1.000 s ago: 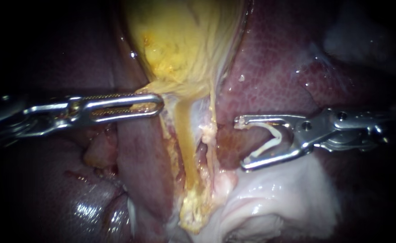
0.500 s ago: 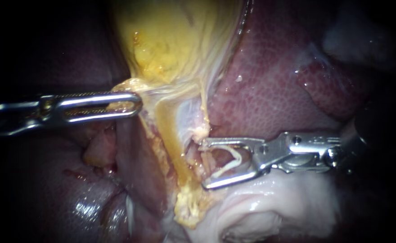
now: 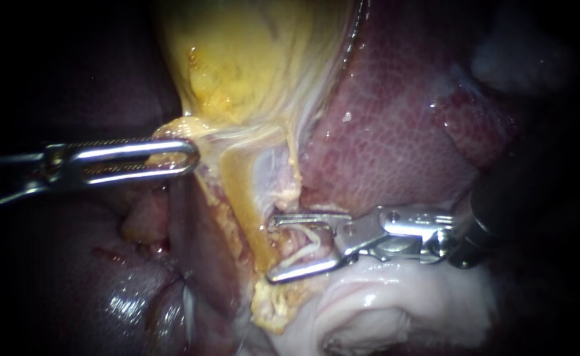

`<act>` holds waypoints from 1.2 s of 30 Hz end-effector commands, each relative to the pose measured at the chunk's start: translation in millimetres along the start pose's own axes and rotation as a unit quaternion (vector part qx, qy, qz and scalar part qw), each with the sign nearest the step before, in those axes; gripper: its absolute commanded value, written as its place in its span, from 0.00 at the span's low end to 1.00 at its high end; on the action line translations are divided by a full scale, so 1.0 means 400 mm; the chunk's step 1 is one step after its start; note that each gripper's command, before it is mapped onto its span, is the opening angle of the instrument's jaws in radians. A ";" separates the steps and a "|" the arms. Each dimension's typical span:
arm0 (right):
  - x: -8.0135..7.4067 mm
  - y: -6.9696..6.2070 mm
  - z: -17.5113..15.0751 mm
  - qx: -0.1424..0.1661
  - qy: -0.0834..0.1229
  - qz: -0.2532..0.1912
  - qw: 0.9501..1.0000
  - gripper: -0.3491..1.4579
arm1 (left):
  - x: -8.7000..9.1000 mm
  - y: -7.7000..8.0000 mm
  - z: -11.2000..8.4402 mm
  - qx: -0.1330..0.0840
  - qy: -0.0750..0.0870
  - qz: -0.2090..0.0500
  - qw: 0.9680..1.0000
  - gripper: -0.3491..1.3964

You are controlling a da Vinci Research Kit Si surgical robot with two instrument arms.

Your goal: Clipping first clip left tube

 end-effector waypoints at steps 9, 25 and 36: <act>-0.0003 -0.0020 0.0022 0.035 -0.005 0.008 0.999 0.52 | 0.0019 0.0046 0.0035 0.000 -0.001 -0.002 1.000 0.00; -0.0041 -0.0023 0.0087 0.081 -0.015 0.024 0.996 0.51 | 0.0082 0.0141 0.0139 0.010 0.010 0.012 1.000 0.00; -0.0043 -0.0020 0.0102 0.098 -0.018 0.029 0.995 0.48 | 0.0088 0.0192 0.0154 0.008 0.016 0.019 1.000 0.00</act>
